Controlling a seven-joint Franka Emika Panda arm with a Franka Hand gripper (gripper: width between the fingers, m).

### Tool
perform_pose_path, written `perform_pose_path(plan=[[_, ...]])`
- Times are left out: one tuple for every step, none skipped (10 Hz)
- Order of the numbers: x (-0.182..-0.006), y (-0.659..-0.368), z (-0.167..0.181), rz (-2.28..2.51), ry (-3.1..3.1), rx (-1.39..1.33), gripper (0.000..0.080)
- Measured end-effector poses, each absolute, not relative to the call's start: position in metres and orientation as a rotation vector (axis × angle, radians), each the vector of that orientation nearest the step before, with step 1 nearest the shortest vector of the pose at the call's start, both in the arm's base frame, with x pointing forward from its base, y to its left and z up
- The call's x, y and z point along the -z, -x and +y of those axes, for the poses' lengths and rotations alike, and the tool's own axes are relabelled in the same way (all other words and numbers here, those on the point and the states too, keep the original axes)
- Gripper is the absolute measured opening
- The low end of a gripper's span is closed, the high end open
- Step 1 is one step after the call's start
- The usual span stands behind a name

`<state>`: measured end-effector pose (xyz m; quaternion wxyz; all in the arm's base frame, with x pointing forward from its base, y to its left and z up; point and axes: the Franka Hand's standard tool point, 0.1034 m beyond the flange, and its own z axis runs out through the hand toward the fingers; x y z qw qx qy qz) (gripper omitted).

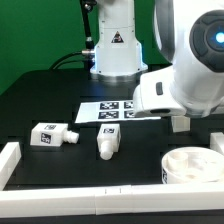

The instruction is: Assemble stool

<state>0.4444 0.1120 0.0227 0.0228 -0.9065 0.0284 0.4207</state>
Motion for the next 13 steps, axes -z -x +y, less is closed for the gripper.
perform_pose_path(plan=[[-0.0169, -0.4411, 0.1090, 0.110, 2.802, -1.322, 0.0649], [-0.0134, -0.4387, 0.1070, 0.114, 2.800, -1.334, 0.0649], [-0.0138, -0.4392, 0.1071, 0.113, 2.801, -1.332, 0.0649], [-0.0137, -0.4392, 0.1071, 0.113, 2.801, -1.332, 0.0649], [-0.0139, -0.4367, 0.1076, 0.161, 2.794, -1.361, 0.0649], [-0.0128, -0.4319, 0.1080, 0.242, 2.759, -1.446, 0.0649], [-0.0092, -0.4337, 0.1064, 0.278, 2.740, -1.486, 0.0649], [-0.0078, -0.4362, 0.1059, 0.272, 2.751, -1.470, 0.0649], [-0.0078, -0.4361, 0.1060, 0.272, 2.751, -1.470, 0.0529], [-0.0074, -0.4359, 0.1057, 0.273, 2.750, -1.471, 0.0529], [-0.0073, -0.4357, 0.1057, 0.273, 2.750, -1.472, 0.0345], [-0.0072, -0.4358, 0.1057, 0.273, 2.750, -1.472, 0.0321], [-0.0097, -0.4381, 0.1055, 0.270, 2.754, -1.459, 0.0321]])
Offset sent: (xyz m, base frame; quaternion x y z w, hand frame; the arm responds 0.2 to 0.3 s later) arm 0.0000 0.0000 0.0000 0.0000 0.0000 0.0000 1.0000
